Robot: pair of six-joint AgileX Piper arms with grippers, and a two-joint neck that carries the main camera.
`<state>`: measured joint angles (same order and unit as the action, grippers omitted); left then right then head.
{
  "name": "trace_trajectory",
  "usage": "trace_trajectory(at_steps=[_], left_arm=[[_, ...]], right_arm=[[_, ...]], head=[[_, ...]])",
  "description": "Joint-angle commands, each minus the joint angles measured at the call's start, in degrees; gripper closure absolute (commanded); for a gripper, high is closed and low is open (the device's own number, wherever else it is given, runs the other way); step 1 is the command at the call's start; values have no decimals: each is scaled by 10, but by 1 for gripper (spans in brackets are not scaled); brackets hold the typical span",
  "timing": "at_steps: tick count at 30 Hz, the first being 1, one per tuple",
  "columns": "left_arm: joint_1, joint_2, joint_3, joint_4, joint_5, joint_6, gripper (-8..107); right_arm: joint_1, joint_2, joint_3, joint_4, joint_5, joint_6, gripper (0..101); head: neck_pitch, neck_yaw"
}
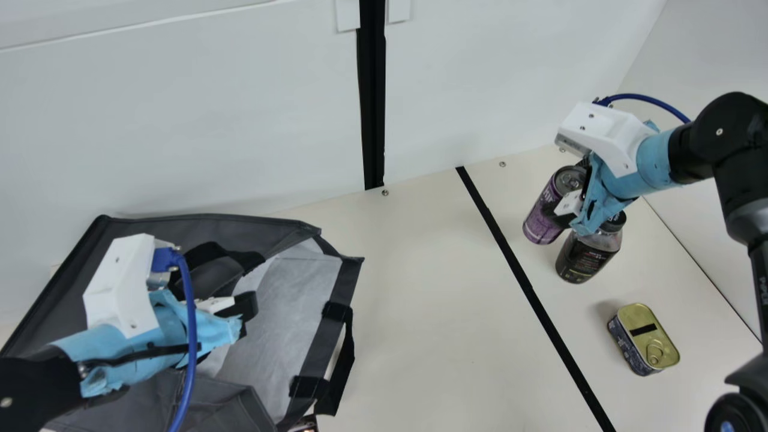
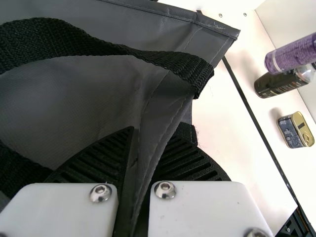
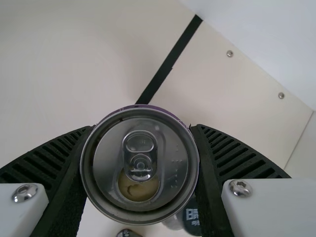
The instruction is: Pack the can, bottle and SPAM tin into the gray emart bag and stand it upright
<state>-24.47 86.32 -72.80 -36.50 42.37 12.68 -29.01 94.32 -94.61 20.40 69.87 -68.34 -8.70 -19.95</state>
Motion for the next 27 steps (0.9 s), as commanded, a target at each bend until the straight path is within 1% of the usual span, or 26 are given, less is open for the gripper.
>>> trace_trajectory(at_steps=[1,15,22,27], left_arm=[[0,0,0,0,0,0,107],[0,0,0,0,0,0,107],[0,0,0,0,0,0,107],[0,0,0,0,0,0,107]], right_arm=[[1,-12,19,5,0,-8,101],[28,-88,124,36,0,-49,101],[50,-112,181,61,0,-71,101],[65,-127,214,77,0,-87,101]], head=[[-13,0],[-13,0],[-13,0],[-13,0]])
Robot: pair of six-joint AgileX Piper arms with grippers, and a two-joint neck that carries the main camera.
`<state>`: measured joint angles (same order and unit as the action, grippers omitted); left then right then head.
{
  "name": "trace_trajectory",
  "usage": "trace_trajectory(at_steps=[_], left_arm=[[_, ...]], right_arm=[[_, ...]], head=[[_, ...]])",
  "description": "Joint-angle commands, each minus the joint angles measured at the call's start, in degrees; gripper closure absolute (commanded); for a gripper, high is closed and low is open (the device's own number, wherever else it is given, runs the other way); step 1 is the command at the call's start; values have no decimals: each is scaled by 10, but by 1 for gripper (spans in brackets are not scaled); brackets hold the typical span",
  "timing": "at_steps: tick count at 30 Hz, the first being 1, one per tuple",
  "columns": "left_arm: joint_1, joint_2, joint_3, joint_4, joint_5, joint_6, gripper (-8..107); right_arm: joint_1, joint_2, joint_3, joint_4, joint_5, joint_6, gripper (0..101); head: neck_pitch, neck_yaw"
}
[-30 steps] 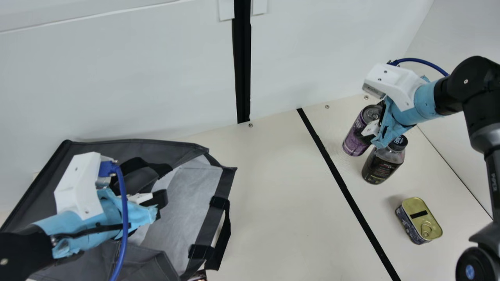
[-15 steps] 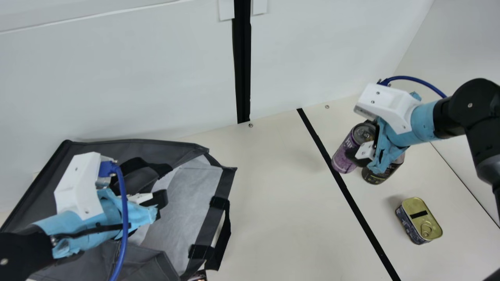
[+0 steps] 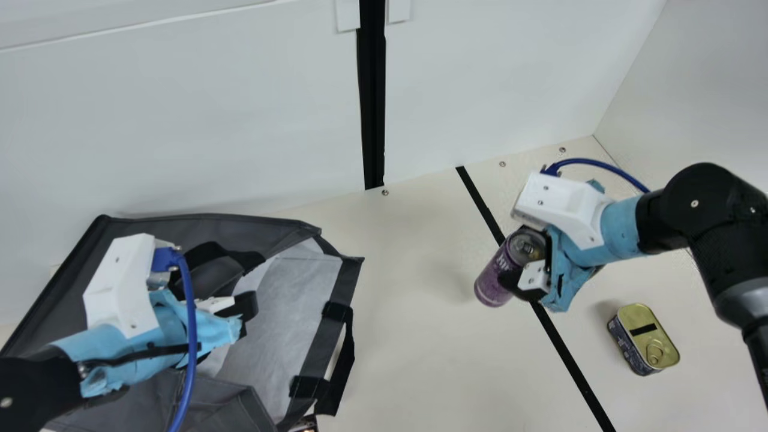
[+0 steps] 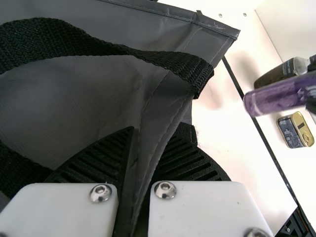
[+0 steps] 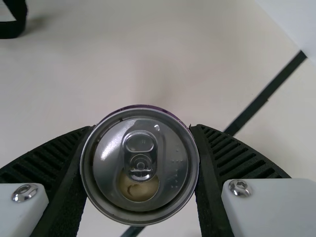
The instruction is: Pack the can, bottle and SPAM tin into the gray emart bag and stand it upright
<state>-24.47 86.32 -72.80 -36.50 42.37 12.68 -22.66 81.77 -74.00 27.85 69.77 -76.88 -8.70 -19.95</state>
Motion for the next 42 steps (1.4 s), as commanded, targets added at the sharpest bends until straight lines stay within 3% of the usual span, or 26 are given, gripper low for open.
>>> trace_trajectory(at_steps=[1,11,20,32,42], left_arm=[[0,0,0,0,0,0,107],[0,0,0,0,0,0,107],[0,0,0,0,0,0,107],[0,0,0,0,0,0,107],[0,0,0,0,0,0,107]], right_arm=[[5,-4,13,6,1,-4,101],[22,-24,52,46,1,-36,101],[52,-42,65,117,1,-42,101],[136,-82,48,214,1,33,101],[201,-123,24,251,1,111,101]], head=[[-13,0],[-13,0],[-13,0],[-13,0],[-13,0]])
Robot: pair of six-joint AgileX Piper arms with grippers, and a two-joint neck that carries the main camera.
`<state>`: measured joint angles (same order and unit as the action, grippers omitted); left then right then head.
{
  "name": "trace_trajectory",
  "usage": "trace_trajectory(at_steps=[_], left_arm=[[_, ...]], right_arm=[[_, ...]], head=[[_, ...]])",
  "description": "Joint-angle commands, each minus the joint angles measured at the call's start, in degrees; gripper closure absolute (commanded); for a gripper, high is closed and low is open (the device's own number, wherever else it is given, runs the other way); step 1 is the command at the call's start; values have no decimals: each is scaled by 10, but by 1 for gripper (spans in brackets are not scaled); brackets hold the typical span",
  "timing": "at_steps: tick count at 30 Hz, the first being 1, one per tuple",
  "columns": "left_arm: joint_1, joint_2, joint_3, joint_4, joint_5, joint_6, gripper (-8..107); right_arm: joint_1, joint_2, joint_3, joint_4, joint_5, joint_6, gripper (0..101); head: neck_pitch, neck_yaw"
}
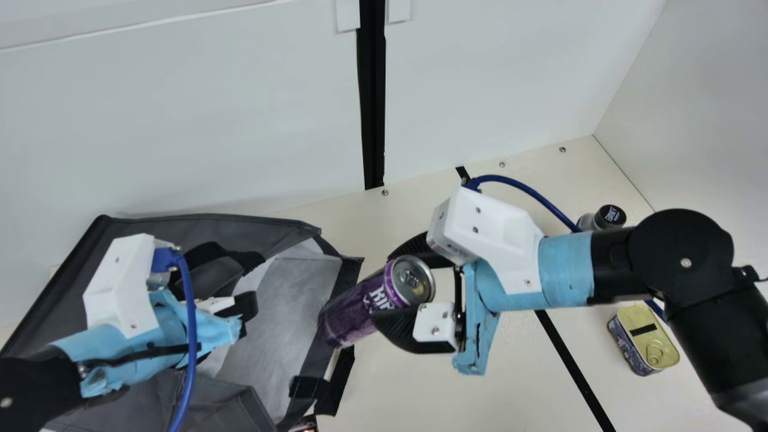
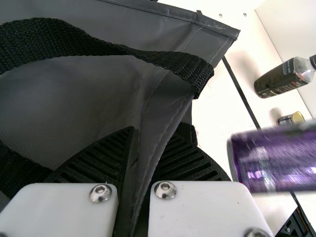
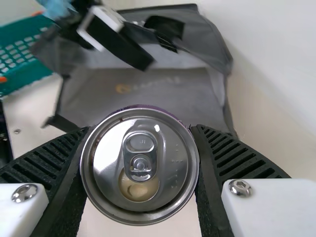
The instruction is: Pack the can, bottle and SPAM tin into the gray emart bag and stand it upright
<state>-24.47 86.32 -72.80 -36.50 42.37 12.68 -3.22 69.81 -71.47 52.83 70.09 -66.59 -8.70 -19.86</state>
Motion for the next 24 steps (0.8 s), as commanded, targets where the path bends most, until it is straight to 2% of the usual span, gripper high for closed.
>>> trace_trajectory(at_steps=[1,11,24], left_arm=[[0,0,0,0,0,0,107],[0,0,0,0,0,0,107],[0,0,0,0,0,0,107]], right_arm=[[10,-6,-2,5,-2,11,101],[38,-29,2,22,-2,30,101],[34,-22,25,40,-2,-6,101]], head=[[-13,-1],[-13,-1],[-13,-1]])
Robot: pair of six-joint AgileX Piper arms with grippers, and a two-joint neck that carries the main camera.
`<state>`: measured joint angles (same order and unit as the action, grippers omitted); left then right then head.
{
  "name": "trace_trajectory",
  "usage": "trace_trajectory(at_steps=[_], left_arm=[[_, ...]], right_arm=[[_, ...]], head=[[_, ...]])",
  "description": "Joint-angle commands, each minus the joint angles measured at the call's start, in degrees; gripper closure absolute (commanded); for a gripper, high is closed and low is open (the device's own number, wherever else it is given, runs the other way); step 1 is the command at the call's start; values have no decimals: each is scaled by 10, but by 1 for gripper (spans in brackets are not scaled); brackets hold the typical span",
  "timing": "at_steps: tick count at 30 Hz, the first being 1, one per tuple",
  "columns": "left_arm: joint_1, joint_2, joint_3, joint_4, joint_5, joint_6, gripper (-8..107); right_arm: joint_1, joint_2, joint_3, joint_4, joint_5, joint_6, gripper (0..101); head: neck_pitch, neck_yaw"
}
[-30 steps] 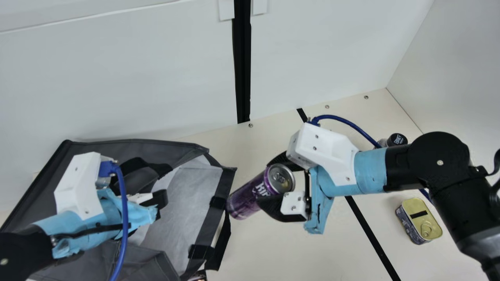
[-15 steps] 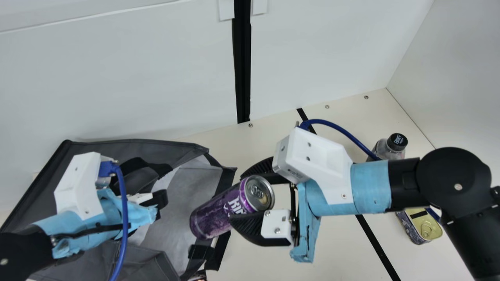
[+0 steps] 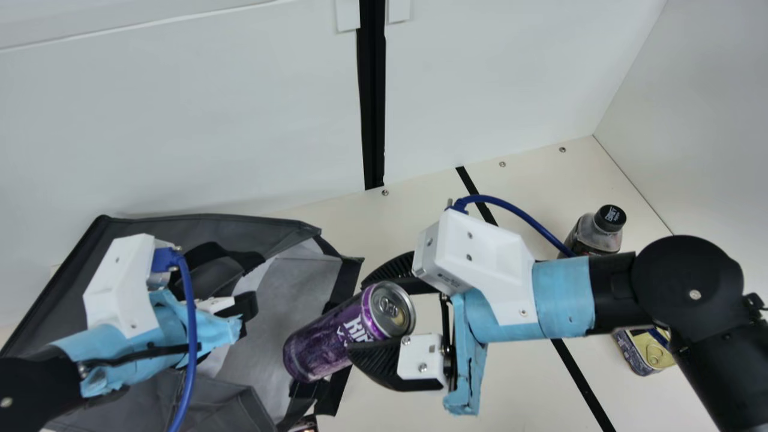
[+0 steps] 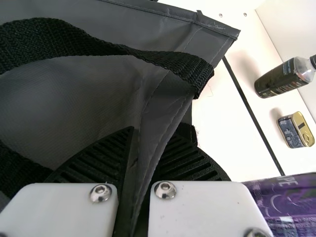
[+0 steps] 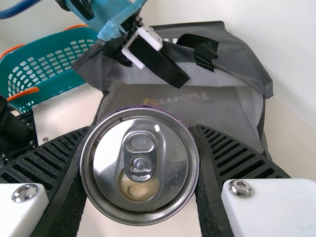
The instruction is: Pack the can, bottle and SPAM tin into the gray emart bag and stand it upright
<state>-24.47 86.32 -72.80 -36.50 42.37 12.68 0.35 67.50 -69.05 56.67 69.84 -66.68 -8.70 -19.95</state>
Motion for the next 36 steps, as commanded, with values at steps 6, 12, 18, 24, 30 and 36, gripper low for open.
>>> trace_trajectory(at_steps=[6,12,18,24,30,36], left_arm=[[0,0,0,0,0,0,107],[0,0,0,0,0,0,107],[0,0,0,0,0,0,107],[0,0,0,0,0,0,107],[0,0,0,0,0,0,107],[0,0,0,0,0,0,107]], right_arm=[[-8,14,6,15,1,-27,101],[-15,29,9,29,1,-49,101],[-20,44,12,38,1,-70,101],[-24,60,15,45,1,-87,101],[-25,75,16,52,1,-99,101],[-25,89,20,59,1,-110,101]], head=[[-13,0],[-13,0],[-13,0],[-13,0],[-13,0],[-13,0]])
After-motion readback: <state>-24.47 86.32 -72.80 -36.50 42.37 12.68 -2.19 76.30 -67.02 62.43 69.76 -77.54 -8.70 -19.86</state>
